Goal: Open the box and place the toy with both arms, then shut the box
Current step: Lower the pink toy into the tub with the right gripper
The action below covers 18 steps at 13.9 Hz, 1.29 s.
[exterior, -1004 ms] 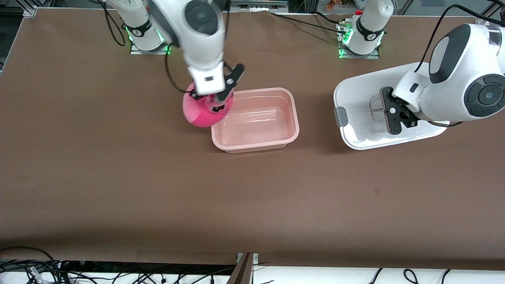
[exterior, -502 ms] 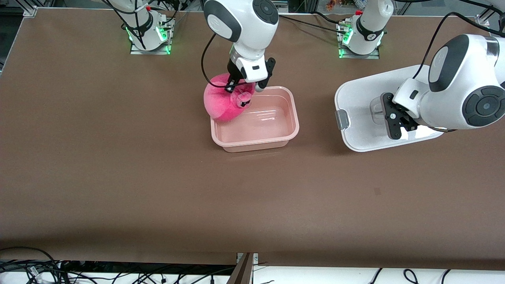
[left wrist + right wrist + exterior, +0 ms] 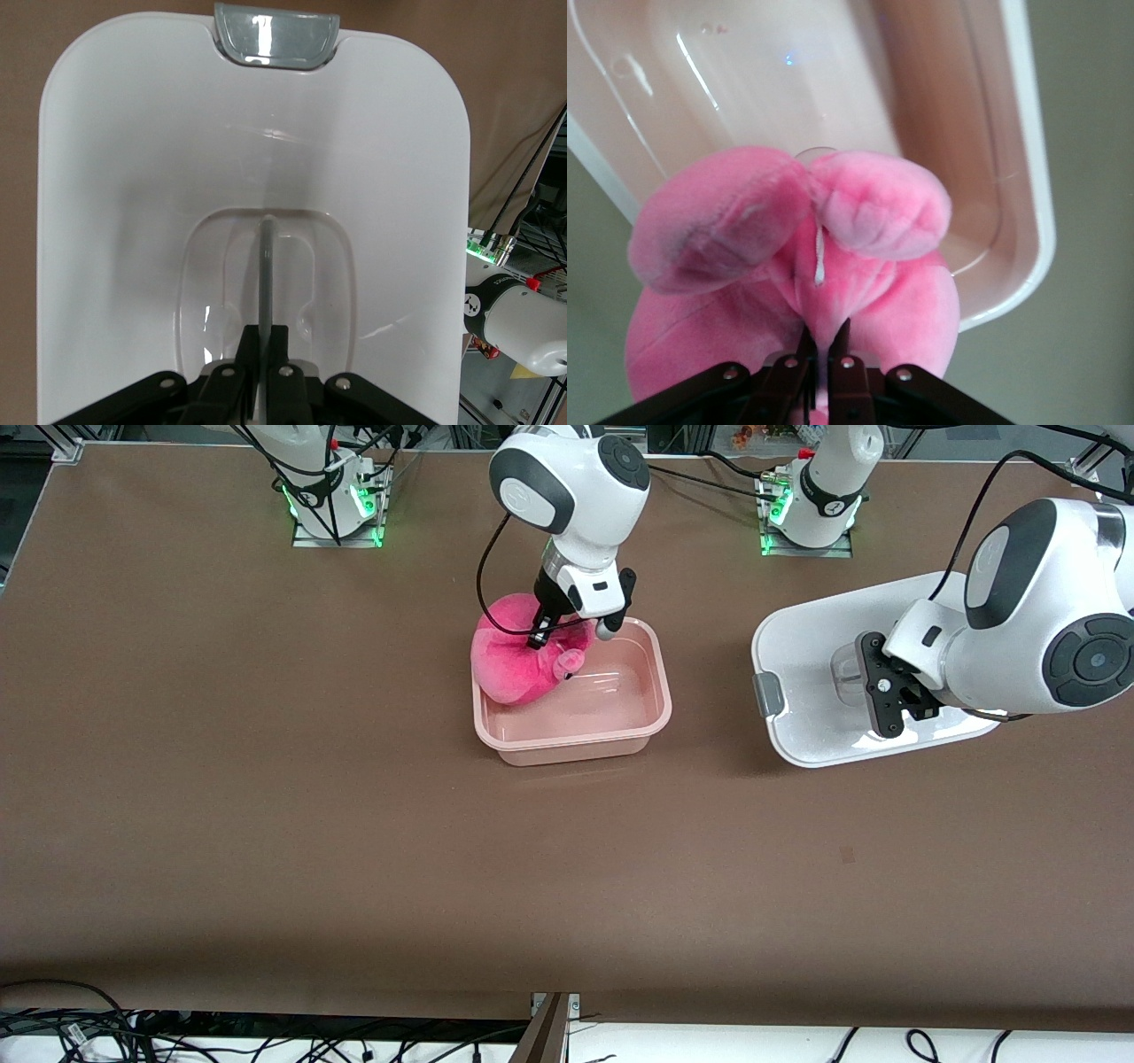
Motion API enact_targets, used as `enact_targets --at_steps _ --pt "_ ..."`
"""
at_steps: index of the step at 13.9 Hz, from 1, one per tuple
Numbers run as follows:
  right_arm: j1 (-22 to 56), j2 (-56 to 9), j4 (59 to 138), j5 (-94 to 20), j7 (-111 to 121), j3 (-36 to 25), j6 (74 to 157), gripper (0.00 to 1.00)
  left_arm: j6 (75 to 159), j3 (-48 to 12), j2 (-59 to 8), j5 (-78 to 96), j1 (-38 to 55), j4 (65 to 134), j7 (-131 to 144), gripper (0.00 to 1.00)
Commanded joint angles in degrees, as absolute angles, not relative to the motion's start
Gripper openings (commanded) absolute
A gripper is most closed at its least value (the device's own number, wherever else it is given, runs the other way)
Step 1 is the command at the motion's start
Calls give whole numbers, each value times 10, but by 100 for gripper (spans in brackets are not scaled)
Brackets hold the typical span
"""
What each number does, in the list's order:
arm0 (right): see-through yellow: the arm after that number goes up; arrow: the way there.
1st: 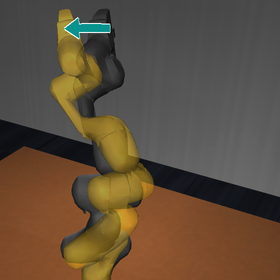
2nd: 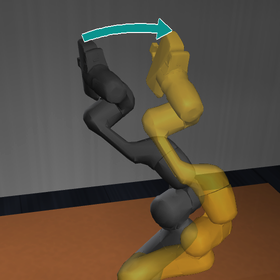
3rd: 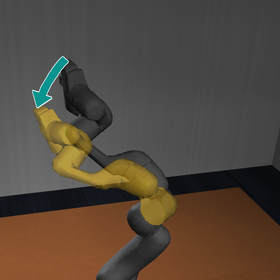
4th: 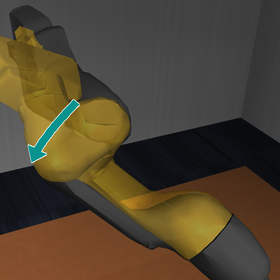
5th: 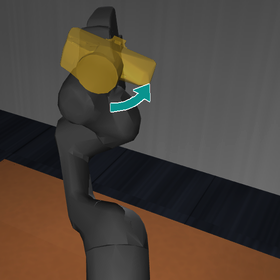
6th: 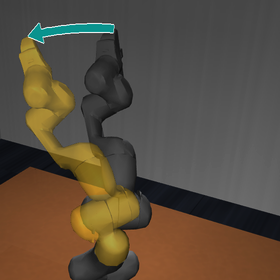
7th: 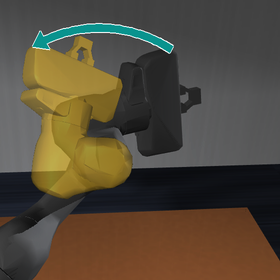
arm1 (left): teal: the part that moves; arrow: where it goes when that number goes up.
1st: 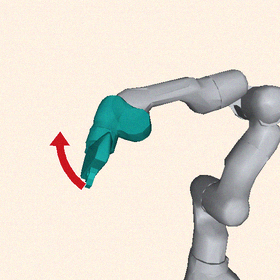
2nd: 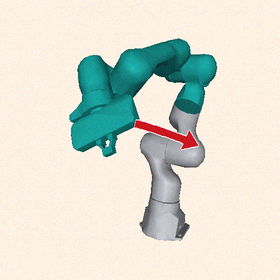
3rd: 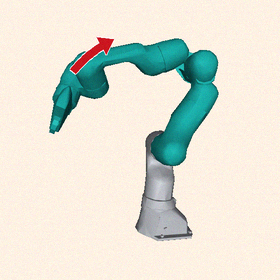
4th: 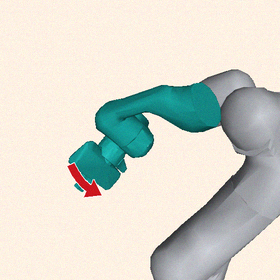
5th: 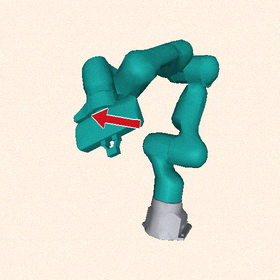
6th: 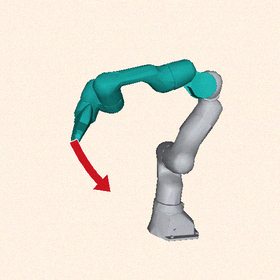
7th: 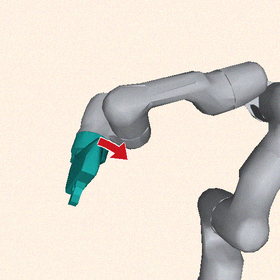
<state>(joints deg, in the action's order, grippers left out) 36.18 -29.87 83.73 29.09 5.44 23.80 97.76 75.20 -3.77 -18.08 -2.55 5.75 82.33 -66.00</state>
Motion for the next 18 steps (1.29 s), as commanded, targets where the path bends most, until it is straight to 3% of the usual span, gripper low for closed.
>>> enact_targets --at_steps 1,14,18 --pt "365 -308 795 289 59 224 956 0 739 -47 -186 -40 50 805 -677 0" --pt "370 -311 772 344 47 216 969 0 740 -47 -187 -36 54 806 -675 0" --pt "384 -343 772 344 46 216 986 0 740 -47 -187 -36 55 806 -675 0"
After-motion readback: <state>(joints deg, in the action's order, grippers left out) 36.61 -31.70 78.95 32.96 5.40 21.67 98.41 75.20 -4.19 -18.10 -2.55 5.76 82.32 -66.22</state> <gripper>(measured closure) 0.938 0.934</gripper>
